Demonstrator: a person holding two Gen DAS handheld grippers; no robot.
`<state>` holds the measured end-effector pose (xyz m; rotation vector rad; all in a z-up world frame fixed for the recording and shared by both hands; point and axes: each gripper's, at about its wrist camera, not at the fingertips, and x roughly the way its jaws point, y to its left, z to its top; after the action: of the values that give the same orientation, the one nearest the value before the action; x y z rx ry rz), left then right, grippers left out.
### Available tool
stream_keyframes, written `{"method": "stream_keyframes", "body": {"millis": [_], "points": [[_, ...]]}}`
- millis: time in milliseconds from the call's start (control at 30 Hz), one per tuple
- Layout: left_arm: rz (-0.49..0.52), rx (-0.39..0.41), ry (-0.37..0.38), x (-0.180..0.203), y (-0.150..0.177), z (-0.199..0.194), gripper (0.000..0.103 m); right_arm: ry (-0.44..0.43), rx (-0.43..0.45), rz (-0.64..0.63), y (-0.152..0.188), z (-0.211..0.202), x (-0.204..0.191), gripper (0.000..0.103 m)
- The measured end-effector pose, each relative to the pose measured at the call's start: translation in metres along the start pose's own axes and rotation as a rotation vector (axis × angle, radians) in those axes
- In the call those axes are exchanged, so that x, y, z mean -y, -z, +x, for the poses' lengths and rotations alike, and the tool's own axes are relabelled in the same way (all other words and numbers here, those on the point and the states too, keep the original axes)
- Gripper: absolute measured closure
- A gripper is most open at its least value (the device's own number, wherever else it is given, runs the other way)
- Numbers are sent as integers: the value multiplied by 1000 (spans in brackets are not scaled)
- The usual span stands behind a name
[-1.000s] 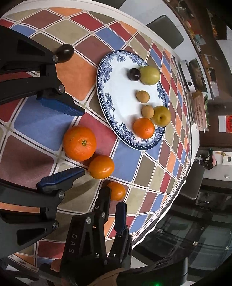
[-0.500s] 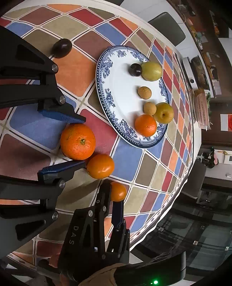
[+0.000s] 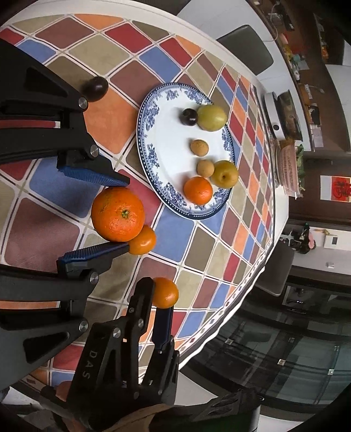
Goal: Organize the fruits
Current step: 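Close the left tool on a large orange while the right tool grasps another orange, then carry both oranges with both tools onto the plate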
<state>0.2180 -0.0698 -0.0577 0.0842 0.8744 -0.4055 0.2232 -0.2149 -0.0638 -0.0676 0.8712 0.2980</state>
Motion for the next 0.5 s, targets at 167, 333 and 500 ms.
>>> {"method": "stream_keyframes", "body": {"millis": [167,333,500], "points": [[-13,33,5,-3,1,-19,62,-18,32,3,-1,-17,-10,66],[-22,67,-4,-6,1,-38,62,-33,61,-4,-3,-32,-22,66],[-31,98,-21,-12,-1,-53,62,-44,86,-7,-6,-44,-33,66]]}}
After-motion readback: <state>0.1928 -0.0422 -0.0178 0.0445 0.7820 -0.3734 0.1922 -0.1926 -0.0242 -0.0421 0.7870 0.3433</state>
